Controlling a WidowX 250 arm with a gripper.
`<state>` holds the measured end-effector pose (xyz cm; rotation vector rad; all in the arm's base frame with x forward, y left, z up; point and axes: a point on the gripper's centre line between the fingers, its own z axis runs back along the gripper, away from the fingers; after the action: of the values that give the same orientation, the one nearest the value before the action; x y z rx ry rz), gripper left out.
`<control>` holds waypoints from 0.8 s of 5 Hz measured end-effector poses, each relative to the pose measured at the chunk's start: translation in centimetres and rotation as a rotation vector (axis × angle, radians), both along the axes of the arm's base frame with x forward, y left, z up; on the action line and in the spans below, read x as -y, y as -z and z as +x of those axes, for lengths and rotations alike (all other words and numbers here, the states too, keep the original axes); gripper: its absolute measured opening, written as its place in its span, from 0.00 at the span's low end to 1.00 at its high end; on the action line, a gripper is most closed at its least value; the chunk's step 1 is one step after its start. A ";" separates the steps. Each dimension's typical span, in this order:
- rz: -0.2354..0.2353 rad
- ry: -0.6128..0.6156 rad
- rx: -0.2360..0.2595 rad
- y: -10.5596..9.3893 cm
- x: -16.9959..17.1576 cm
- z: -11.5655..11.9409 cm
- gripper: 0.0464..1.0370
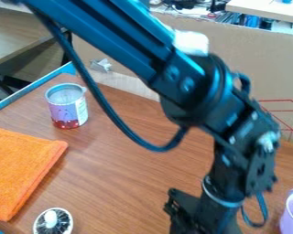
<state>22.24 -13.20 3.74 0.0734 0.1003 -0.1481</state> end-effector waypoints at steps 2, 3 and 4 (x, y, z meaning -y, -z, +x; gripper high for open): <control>-0.070 -0.118 0.110 -3.8 -2.4 2.8 0.63; -0.086 -0.193 0.193 -4.8 -4.8 5.5 0.63; -0.099 -0.302 0.284 -5.5 -8.1 7.5 0.63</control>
<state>29.73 -5.15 9.25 -0.0206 -0.1792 0.1597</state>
